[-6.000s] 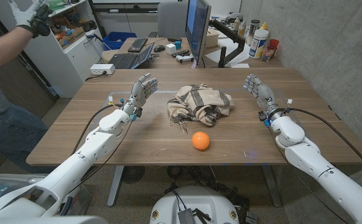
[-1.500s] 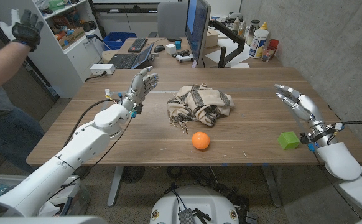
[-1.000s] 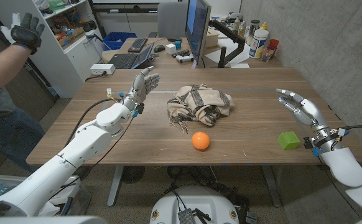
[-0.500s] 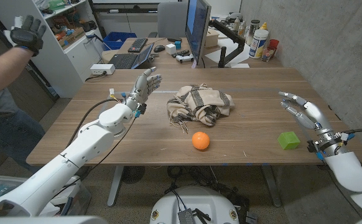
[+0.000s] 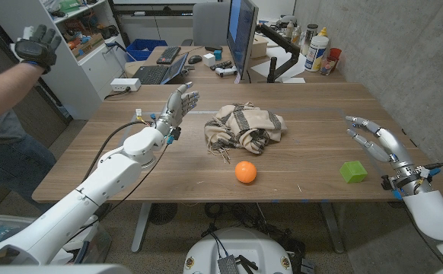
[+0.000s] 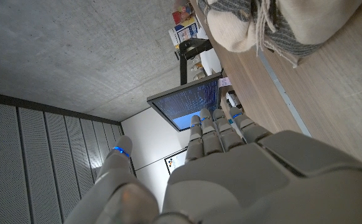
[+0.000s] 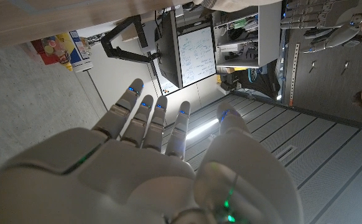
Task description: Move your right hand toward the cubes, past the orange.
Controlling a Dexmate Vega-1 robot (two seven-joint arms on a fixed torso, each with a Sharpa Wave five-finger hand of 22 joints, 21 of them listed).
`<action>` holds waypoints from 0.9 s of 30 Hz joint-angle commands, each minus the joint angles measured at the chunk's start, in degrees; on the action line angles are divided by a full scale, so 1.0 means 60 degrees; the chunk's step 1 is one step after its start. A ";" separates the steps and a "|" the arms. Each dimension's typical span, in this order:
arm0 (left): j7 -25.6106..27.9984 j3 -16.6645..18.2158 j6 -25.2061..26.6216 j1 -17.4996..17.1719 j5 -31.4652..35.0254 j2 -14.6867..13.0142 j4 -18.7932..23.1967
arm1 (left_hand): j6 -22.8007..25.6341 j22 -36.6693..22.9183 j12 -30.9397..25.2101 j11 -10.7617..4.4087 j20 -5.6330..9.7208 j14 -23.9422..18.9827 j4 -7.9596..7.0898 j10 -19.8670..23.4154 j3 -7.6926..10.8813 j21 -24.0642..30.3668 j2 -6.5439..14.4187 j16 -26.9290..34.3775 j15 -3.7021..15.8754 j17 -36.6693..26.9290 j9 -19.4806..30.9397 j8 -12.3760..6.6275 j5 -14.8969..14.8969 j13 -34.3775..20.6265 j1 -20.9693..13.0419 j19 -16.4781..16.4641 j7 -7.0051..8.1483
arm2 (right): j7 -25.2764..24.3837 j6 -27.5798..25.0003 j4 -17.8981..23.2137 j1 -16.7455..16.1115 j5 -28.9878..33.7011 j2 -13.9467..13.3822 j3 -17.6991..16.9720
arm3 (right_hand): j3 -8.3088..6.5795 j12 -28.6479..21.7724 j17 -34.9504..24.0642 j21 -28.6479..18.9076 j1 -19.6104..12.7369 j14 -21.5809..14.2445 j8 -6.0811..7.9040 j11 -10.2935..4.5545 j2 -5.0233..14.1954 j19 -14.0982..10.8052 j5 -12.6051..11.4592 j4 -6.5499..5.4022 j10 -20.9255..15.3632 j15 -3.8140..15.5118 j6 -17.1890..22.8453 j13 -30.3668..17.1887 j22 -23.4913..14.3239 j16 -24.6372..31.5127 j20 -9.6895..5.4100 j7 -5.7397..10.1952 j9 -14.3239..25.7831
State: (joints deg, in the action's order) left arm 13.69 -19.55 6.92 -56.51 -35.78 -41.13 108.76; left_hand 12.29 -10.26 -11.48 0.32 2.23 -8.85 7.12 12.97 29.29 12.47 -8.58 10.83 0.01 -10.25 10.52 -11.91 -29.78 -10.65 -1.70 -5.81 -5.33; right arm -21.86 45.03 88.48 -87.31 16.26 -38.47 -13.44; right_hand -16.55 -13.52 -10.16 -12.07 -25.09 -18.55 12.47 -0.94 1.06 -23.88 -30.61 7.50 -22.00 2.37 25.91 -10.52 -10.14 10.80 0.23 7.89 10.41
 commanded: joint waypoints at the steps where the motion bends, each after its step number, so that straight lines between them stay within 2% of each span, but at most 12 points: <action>1: 0.0100 -0.0101 0.0054 0.0036 0.0091 0.0112 0.0055 | 0.0075 -0.0015 -0.0080 -0.0022 0.0248 -0.0084 -0.0003 0.0082 -0.0050 -0.0012 0.0033 0.0050 0.0003 -0.0033 0.0041 -0.0039 -0.0067 -0.0036 -0.0059 -0.0101 0.0006 | -0.0563 -0.0191 -0.0071 -0.0311 0.0736 -0.0047 -0.0169 | 0.0037 0.0022 -0.0029 0.0041 0.0022 -0.0028 -0.0021 -0.0067 -0.0087 0.0009 0.0025 0.0025 0.0019 0.0073 0.0083 -0.0016 0.0002 -0.0026 0.0100 -0.0013 0.0019; 6: 0.0070 -0.0178 0.0073 0.0107 0.0118 0.0169 -0.0007 | 0.0083 -0.0016 -0.0077 -0.0043 0.0238 -0.0084 -0.0004 0.0082 -0.0062 -0.0018 0.0036 0.0048 0.0004 -0.0033 0.0041 -0.0036 -0.0074 -0.0036 -0.0061 -0.0099 0.0013 | -0.0898 -0.0399 0.0075 -0.0503 0.1139 -0.0044 -0.0256 | 0.0047 0.0043 -0.0032 0.0059 0.0033 0.0003 -0.0038 -0.0052 -0.0100 0.0037 0.0034 0.0020 0.0051 0.0053 0.0078 -0.0017 0.0001 -0.0040 0.0135 -0.0023 0.0019; 12: 0.0103 -0.0171 -0.0023 0.0073 0.0178 0.0196 0.0022 | 0.0088 -0.0016 -0.0079 0.0053 0.0273 -0.0139 -0.0006 0.0106 -0.0091 -0.0021 0.0042 0.0063 -0.0044 -0.0033 0.0042 -0.0023 -0.0089 -0.0036 -0.0067 -0.0126 -0.0038 | -0.1121 -0.0624 0.0207 -0.0758 0.1207 0.0002 -0.0269 | 0.0054 0.0041 -0.0034 0.0097 0.0038 -0.0036 -0.0049 -0.0051 -0.0112 0.0118 0.0042 0.0019 0.0027 0.0033 0.0093 -0.0018 0.0001 -0.0027 0.0145 -0.0046 0.0019; 27: 0.0234 -0.0100 -0.0050 -0.0098 0.0179 0.0203 0.0103 | 0.0099 -0.0016 -0.0072 0.0063 0.0246 -0.0158 -0.0007 0.0114 -0.0129 -0.0039 0.0049 0.0060 -0.0043 -0.0032 0.0043 -0.0010 -0.0111 -0.0035 -0.0077 -0.0127 -0.0024 | -0.2290 -0.1495 0.0876 -0.1360 0.2703 -0.0083 -0.0324 | 0.0053 0.0049 -0.0036 0.0144 0.0032 -0.0027 -0.0062 -0.0044 -0.0115 0.0226 0.0053 0.0018 0.0000 -0.0002 0.0151 -0.0021 -0.0001 -0.0038 0.0227 -0.0044 0.0020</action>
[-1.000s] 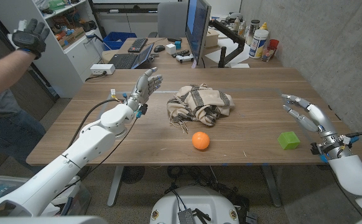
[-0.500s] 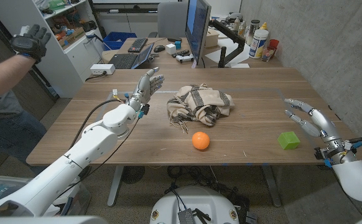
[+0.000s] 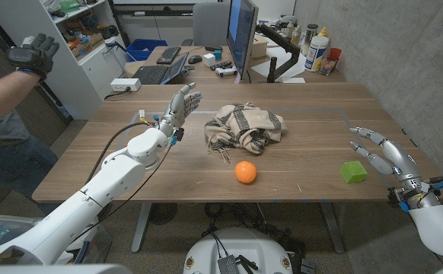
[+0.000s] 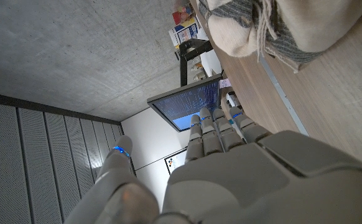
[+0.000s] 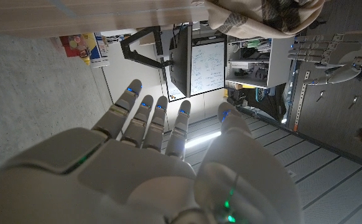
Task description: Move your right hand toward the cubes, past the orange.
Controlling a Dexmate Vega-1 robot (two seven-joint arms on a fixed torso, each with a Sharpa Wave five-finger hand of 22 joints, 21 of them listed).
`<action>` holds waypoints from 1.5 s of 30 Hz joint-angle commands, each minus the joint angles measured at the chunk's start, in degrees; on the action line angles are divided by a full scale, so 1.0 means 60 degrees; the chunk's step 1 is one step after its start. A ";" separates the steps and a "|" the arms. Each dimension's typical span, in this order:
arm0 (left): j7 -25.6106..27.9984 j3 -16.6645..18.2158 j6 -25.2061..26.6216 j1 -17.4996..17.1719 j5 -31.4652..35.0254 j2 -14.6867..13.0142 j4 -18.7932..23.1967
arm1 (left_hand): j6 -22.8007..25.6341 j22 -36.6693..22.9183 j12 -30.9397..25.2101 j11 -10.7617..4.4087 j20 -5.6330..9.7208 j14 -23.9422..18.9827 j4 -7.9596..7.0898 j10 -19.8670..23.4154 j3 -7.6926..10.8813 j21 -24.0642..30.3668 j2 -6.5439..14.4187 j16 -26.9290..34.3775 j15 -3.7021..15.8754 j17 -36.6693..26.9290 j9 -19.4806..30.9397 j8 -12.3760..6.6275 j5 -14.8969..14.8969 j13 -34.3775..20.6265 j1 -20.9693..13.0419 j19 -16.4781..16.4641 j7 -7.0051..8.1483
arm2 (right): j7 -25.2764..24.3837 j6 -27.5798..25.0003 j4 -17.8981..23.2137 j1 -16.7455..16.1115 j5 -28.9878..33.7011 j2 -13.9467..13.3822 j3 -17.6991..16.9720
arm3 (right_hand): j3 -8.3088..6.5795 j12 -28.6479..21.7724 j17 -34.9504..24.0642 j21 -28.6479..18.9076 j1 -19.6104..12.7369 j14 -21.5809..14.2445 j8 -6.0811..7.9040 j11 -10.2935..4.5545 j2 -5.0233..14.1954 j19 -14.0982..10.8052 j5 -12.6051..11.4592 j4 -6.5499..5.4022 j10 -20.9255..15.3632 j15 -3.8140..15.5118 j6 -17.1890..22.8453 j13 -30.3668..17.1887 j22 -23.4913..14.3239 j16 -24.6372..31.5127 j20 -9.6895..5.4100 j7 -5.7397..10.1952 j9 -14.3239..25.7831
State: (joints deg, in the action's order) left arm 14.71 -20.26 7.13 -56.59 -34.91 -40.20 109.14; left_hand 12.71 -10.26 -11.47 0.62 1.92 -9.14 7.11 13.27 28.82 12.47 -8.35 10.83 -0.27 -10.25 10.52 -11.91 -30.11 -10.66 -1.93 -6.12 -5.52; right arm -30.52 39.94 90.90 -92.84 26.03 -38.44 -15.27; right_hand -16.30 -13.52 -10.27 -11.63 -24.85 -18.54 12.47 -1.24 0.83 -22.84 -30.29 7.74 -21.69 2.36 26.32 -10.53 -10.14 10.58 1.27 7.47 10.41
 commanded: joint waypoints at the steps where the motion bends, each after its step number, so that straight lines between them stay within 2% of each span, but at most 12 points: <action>1: 0.0073 0.0012 -0.0091 -0.0086 0.0044 0.0055 0.0039 | 0.0025 -0.0018 -0.0071 0.0014 0.0295 -0.0115 -0.0005 0.0063 -0.0052 -0.0041 0.0011 0.0061 -0.0001 -0.0032 0.0043 -0.0007 -0.0056 -0.0033 -0.0039 -0.0071 0.0008 | -0.0885 -0.0681 0.0468 -0.0455 0.1119 -0.0131 0.0011 | 0.0011 0.0049 -0.0018 0.0074 -0.0009 -0.0025 -0.0063 0.0005 -0.0076 0.0064 0.0001 -0.0022 -0.0056 -0.0003 0.0088 -0.0021 -0.0002 -0.0004 0.0066 0.0026 0.0020; 11: 0.0184 -0.0012 -0.0079 -0.0152 0.0075 0.0116 0.0122 | 0.0033 -0.0018 -0.0065 -0.0021 0.0288 -0.0115 -0.0007 0.0063 -0.0077 -0.0050 0.0016 0.0054 0.0008 -0.0033 0.0044 0.0000 -0.0070 -0.0033 -0.0045 -0.0077 0.0010 | -0.1582 -0.1123 0.0428 -0.0517 0.1601 -0.0490 0.0345 | 0.0006 0.0060 -0.0020 0.0088 -0.0015 -0.0024 -0.0057 0.0000 -0.0070 0.0107 0.0006 -0.0024 -0.0059 0.0005 0.0167 -0.0023 -0.0003 -0.0006 0.0118 0.0026 0.0021; 20: 0.0301 -0.0049 0.0046 -0.0150 0.0160 0.0102 0.0317 | 0.0050 -0.0018 -0.0063 -0.0012 0.0279 -0.0118 -0.0008 0.0070 -0.0099 -0.0057 0.0021 0.0051 -0.0004 -0.0033 0.0044 0.0002 -0.0082 -0.0032 -0.0051 -0.0080 0.0012 | -0.2250 -0.1532 0.0286 -0.0451 0.1940 -0.0902 0.0895 | -0.0005 0.0060 -0.0022 0.0089 -0.0028 -0.0046 -0.0054 -0.0013 -0.0056 0.0121 0.0012 -0.0024 -0.0089 0.0013 0.0244 -0.0025 -0.0005 0.0000 0.0129 0.0041 0.0021; 33: 0.0335 -0.0078 0.0088 -0.0148 0.0187 0.0141 0.0393 | 0.0060 -0.0018 -0.0056 0.0002 0.0255 -0.0135 -0.0009 0.0069 -0.0131 -0.0065 0.0028 0.0051 -0.0009 -0.0033 0.0045 0.0010 -0.0099 -0.0032 -0.0058 -0.0089 0.0013 | -0.2927 -0.2395 0.0341 -0.0542 0.2084 -0.1526 0.1449 | -0.0026 0.0070 -0.0024 0.0089 -0.0053 -0.0063 -0.0060 -0.0019 -0.0029 0.0139 0.0019 -0.0023 -0.0103 0.0030 0.0320 -0.0029 -0.0006 0.0001 0.0156 0.0039 0.0022; 45: 0.0566 -0.0082 0.0350 -0.0265 0.0256 0.0072 0.0777 | 0.0090 -0.0021 -0.0053 -0.0100 0.0137 -0.0132 -0.0011 0.0084 -0.0170 -0.0084 0.0042 0.0041 0.0073 -0.0032 0.0046 0.0013 -0.0121 -0.0032 -0.0070 -0.0073 0.0096 | -0.3428 -0.2305 -0.0030 -0.0283 0.1725 -0.2038 0.2085 | -0.0050 0.0080 -0.0029 0.0088 -0.0062 -0.0069 -0.0050 -0.0056 0.0019 0.0152 0.0025 -0.0037 -0.0107 0.0064 0.0417 -0.0030 -0.0008 0.0002 0.0190 0.0023 0.0023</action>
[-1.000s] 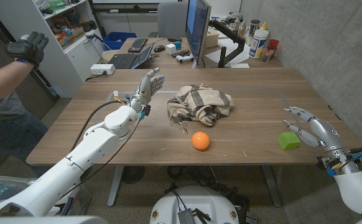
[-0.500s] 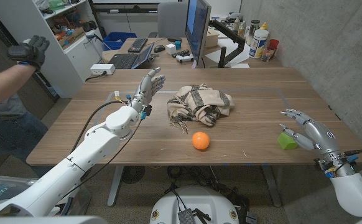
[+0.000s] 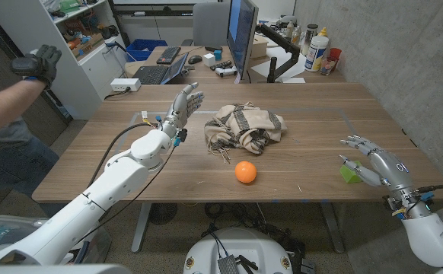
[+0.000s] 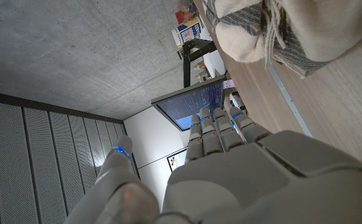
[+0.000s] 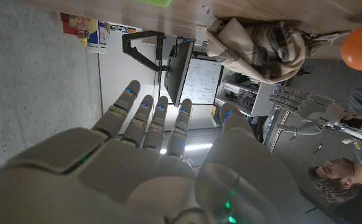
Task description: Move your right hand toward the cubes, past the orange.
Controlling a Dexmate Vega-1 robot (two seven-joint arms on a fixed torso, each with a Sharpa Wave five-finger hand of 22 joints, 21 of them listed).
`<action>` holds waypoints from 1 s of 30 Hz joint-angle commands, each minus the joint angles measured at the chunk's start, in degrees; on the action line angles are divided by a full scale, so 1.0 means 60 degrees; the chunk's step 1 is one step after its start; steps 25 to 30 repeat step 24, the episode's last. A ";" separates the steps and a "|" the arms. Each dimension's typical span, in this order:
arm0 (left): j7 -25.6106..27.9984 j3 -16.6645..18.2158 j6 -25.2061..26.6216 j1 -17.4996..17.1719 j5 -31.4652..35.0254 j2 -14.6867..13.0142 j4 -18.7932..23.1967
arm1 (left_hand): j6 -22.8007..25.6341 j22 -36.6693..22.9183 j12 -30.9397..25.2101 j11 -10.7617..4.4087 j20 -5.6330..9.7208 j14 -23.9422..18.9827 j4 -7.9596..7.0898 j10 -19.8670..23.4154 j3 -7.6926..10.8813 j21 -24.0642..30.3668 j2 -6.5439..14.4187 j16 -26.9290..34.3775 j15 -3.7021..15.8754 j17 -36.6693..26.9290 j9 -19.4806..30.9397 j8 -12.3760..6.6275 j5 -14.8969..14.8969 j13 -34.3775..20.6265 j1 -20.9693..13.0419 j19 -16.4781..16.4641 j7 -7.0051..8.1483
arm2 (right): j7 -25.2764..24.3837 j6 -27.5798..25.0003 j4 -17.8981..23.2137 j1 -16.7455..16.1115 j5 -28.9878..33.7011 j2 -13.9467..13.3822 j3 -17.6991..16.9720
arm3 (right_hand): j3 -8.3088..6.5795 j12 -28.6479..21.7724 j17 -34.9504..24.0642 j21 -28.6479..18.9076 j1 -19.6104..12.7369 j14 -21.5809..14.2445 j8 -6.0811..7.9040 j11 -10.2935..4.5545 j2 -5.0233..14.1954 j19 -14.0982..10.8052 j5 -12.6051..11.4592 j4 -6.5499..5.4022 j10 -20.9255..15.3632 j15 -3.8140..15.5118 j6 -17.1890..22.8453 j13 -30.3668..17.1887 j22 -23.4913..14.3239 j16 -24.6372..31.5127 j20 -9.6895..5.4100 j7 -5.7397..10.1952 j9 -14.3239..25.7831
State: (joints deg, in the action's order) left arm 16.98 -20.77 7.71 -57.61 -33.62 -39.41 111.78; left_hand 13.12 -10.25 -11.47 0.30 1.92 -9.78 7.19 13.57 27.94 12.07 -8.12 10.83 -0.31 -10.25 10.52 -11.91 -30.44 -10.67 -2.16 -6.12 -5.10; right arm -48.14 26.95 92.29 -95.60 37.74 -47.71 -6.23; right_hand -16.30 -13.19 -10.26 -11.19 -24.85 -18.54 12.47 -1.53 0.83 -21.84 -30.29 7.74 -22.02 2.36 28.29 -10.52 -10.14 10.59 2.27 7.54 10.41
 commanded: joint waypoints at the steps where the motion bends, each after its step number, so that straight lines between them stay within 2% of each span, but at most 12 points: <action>1: 0.0218 0.0016 0.0308 -0.0104 0.0023 -0.0070 0.0384 | 0.0023 -0.0022 -0.0053 -0.0038 0.0132 -0.0023 -0.0025 0.0033 -0.0027 -0.0019 0.0004 0.0040 0.0075 -0.0032 0.0046 0.0014 -0.0068 -0.0030 -0.0032 -0.0075 0.0027 | -0.0508 -0.0164 -0.0269 0.0194 -0.0247 -0.0527 0.0629 | -0.0052 0.0025 -0.0031 0.0015 -0.0063 -0.0068 -0.0052 -0.0004 0.0022 -0.0012 0.0026 -0.0037 -0.0054 0.0069 0.0091 -0.0031 -0.0009 0.0000 0.0024 0.0003 0.0023; 7: 0.0281 0.0070 0.0533 -0.0069 0.0003 -0.0168 0.0583 | 0.0028 -0.0023 -0.0054 -0.0047 0.0125 -0.0020 -0.0027 0.0042 -0.0040 -0.0024 0.0009 0.0037 0.0082 -0.0032 0.0046 0.0016 -0.0074 -0.0030 -0.0035 -0.0071 0.0039 | -0.0676 -0.0156 -0.0315 0.0324 -0.0378 -0.0712 0.0897 | -0.0063 0.0024 -0.0033 0.0013 -0.0064 -0.0096 -0.0067 0.0009 0.0046 -0.0008 0.0031 -0.0045 -0.0072 0.0075 0.0095 -0.0032 -0.0009 0.0010 0.0040 0.0002 0.0023; 18: -0.0033 -0.0199 0.0521 0.0289 0.0072 -0.0050 0.0377 | 0.0036 -0.0025 -0.0048 -0.0051 0.0118 -0.0031 -0.0029 0.0039 -0.0062 -0.0030 0.0017 0.0038 0.0083 -0.0032 0.0047 0.0021 -0.0085 -0.0031 -0.0040 -0.0069 0.0031 | -0.0895 -0.0284 -0.0208 0.0318 -0.0570 -0.0936 0.1082 | -0.0068 0.0036 -0.0034 0.0010 -0.0057 -0.0136 -0.0086 0.0006 0.0059 -0.0003 0.0043 -0.0054 -0.0068 0.0075 0.0112 -0.0033 -0.0011 0.0020 0.0056 -0.0012 0.0024; 30: -0.0063 -0.0185 0.0450 0.0233 0.0058 -0.0053 0.0398 | 0.0033 -0.0026 -0.0046 -0.0048 0.0124 -0.0031 -0.0031 0.0040 -0.0077 -0.0033 0.0021 0.0036 0.0080 -0.0032 0.0047 0.0027 -0.0092 -0.0031 -0.0043 -0.0067 0.0023 | -0.1001 -0.0242 -0.0137 0.0268 -0.0628 -0.1002 0.1148 | -0.0070 0.0039 -0.0034 0.0007 -0.0057 -0.0147 -0.0098 0.0006 0.0059 -0.0003 0.0048 -0.0055 -0.0073 0.0041 0.0111 -0.0034 -0.0011 0.0019 0.0069 -0.0006 0.0024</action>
